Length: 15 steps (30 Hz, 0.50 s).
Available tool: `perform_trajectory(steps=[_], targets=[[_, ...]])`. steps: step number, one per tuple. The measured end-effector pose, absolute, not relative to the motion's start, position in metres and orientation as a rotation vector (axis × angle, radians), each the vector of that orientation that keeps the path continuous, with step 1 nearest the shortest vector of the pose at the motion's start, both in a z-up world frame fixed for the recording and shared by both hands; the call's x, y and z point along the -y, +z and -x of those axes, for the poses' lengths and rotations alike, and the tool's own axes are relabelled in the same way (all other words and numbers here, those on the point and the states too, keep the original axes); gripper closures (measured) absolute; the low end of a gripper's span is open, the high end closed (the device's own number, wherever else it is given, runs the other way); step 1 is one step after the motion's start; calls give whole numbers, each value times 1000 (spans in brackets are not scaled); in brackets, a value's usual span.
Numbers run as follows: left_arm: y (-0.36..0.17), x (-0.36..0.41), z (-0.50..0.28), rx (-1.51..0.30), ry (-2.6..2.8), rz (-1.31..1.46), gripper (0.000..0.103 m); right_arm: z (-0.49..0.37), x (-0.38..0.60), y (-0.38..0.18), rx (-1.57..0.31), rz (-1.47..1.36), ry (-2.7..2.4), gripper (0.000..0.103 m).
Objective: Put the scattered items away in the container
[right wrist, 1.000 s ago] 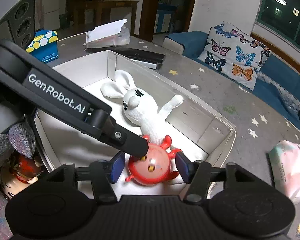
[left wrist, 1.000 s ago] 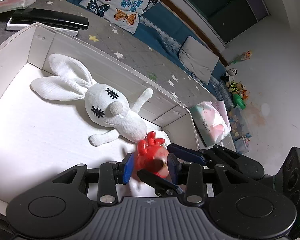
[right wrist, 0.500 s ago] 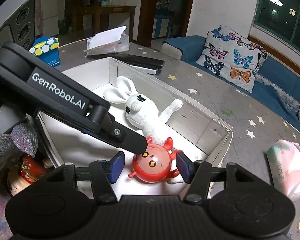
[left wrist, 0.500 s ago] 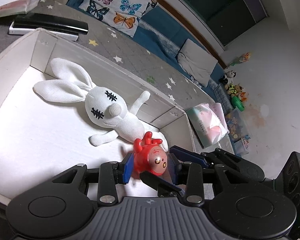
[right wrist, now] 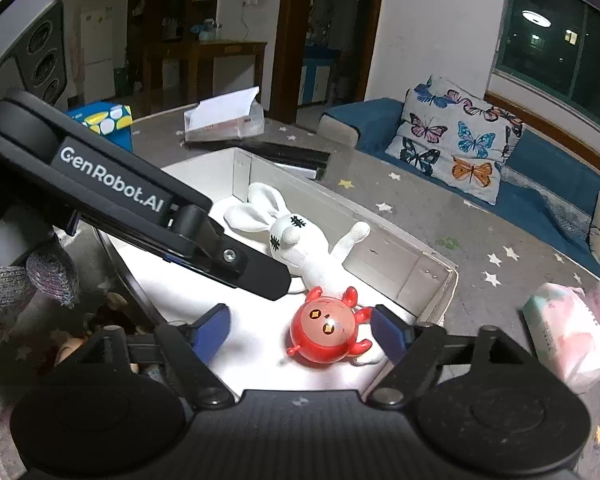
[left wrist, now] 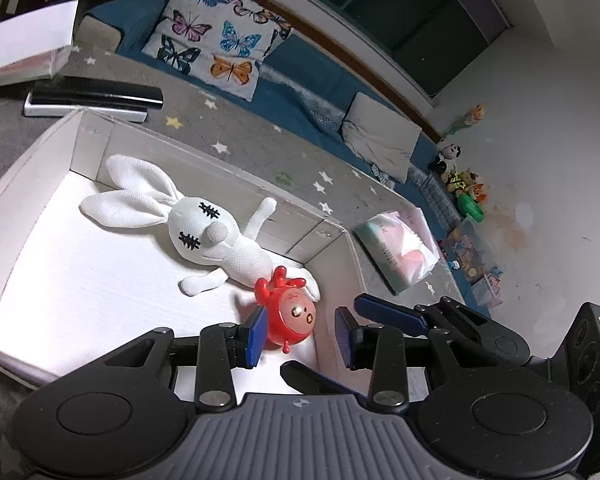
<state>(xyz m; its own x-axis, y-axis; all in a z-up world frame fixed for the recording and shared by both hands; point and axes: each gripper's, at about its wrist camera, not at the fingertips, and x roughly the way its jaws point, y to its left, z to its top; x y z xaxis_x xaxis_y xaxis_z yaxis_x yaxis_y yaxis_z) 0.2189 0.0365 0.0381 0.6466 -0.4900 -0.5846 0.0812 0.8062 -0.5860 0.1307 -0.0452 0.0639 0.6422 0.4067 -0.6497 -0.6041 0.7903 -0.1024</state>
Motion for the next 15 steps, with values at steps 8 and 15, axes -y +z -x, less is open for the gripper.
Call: perform_trajectory(steps=[8,15], targets=[[48,-38,-198,-766,-340,531,64,-106,48,73,-607,306,579,16],[54,-42,-177,-736,-329,512,64,-79,50,80,-564,275,581,6]])
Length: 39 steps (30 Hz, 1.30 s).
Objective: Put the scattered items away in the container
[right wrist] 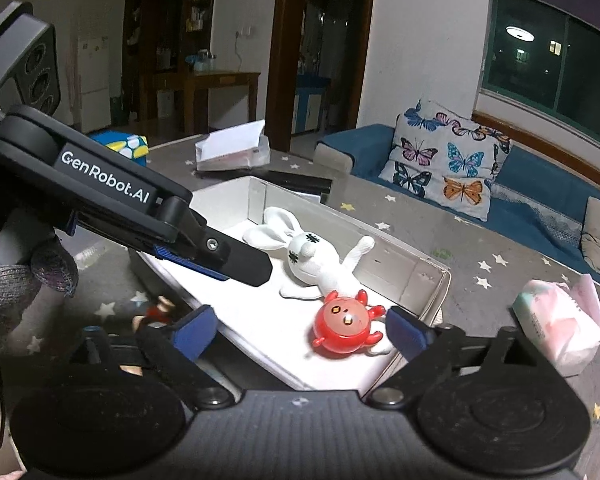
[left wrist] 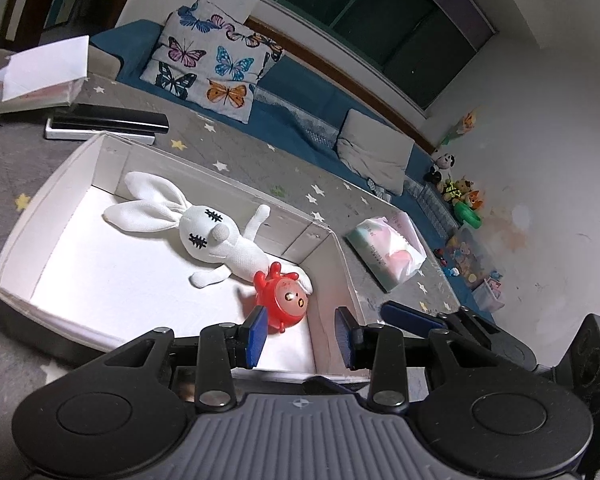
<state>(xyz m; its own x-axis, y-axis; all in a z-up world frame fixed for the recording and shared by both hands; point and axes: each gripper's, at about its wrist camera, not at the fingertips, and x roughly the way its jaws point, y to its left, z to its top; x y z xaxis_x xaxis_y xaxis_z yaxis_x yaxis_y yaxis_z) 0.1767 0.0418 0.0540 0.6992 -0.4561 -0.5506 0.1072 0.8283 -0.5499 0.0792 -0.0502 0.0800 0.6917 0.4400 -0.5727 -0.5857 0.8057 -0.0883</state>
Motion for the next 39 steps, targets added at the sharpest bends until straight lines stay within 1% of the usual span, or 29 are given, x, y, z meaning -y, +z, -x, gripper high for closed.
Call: perform_trajectory(steps=[5,8,16,21,29,39], targets=[[56,-45,-161,-717,-318,498,64,-60,51,83,-533,275,594,5],[57,-47,-152,-706,-312,486,64,-48,51,85,-511,265,600,0],[57,-57,-128,-684,-292,486,64,-16,41,82,-462,272,653,0],[55,-62,-109,-670,-274,470,64,-4,33,74,-459,224,704,0],[47,-73,-85,-654,-244,453,64,7,16,50,-510,227,742,0],[32,-88,-74,-669,-203,495,64,7,2,33,-564,217,755,0]])
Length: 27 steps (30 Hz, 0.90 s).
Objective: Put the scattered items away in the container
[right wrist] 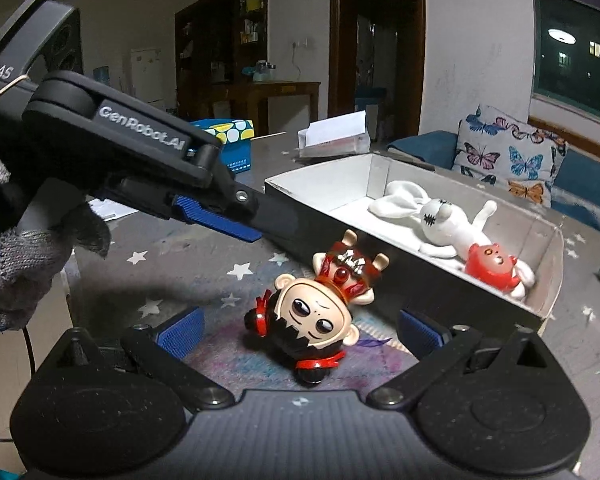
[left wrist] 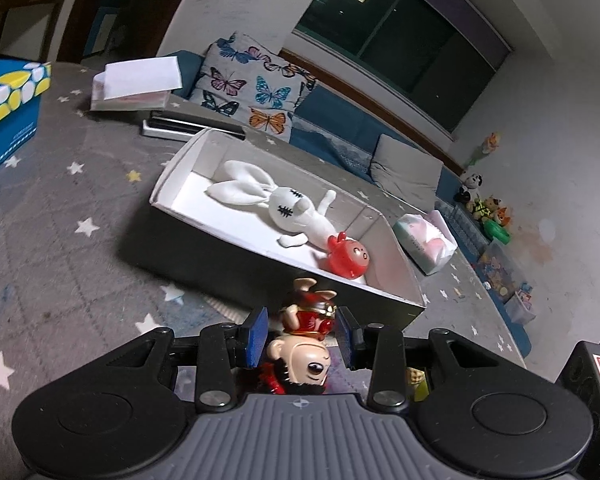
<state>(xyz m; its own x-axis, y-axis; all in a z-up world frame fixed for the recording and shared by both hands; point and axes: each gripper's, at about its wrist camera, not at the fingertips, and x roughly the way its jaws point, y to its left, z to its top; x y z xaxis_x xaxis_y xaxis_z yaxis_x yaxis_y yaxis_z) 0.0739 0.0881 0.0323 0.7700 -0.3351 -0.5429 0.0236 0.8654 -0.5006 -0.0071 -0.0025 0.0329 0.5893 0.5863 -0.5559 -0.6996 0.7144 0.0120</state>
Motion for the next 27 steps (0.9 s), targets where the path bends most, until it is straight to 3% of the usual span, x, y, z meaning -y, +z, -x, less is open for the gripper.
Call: perform_trajectory(steps=[27], targets=[[11,-95,-79,-684,-246,557,64,-9,-15,8,-629,191,744,6]])
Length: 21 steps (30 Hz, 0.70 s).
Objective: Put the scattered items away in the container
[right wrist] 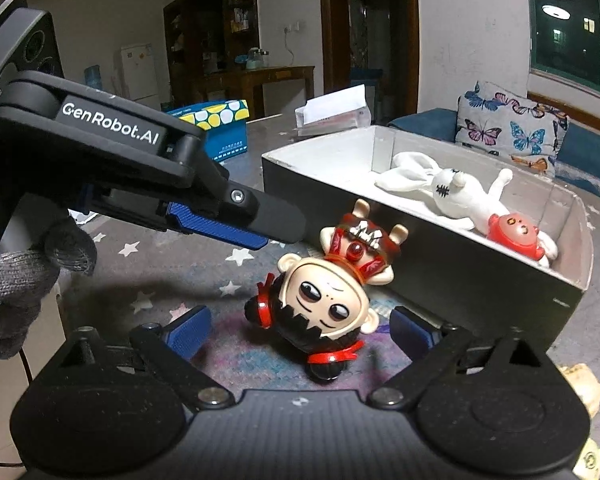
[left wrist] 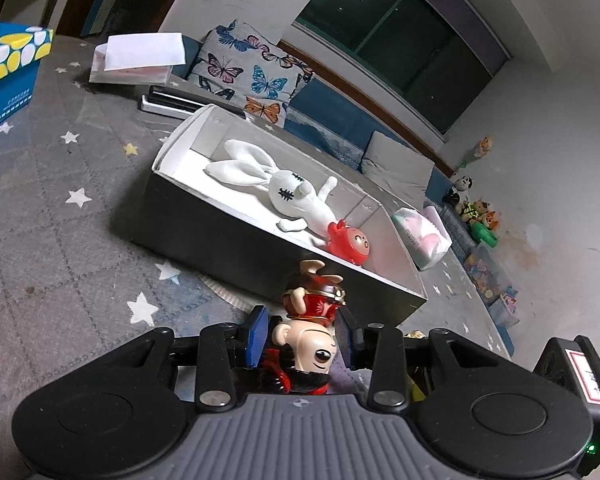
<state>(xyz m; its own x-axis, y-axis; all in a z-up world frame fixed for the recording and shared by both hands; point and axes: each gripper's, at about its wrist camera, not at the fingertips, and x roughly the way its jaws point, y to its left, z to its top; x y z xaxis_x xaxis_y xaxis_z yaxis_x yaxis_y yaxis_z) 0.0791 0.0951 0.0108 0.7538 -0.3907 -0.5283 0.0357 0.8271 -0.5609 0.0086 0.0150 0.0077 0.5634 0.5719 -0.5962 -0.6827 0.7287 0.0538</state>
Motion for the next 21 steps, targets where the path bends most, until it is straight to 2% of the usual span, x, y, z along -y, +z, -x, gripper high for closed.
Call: perform_trajectory(steps=[8,18,21], targets=[[4,-97,-83,-695,-268,580,64,-16,-17,-1,-658,183,725,10],[-4,-94,-88,-717,-275,598,64,-19,-19,-5,-669,185,721,24],[-7,-93,-89,-733,-277,598,64,-18,-20,-4,-661,196,716,25]])
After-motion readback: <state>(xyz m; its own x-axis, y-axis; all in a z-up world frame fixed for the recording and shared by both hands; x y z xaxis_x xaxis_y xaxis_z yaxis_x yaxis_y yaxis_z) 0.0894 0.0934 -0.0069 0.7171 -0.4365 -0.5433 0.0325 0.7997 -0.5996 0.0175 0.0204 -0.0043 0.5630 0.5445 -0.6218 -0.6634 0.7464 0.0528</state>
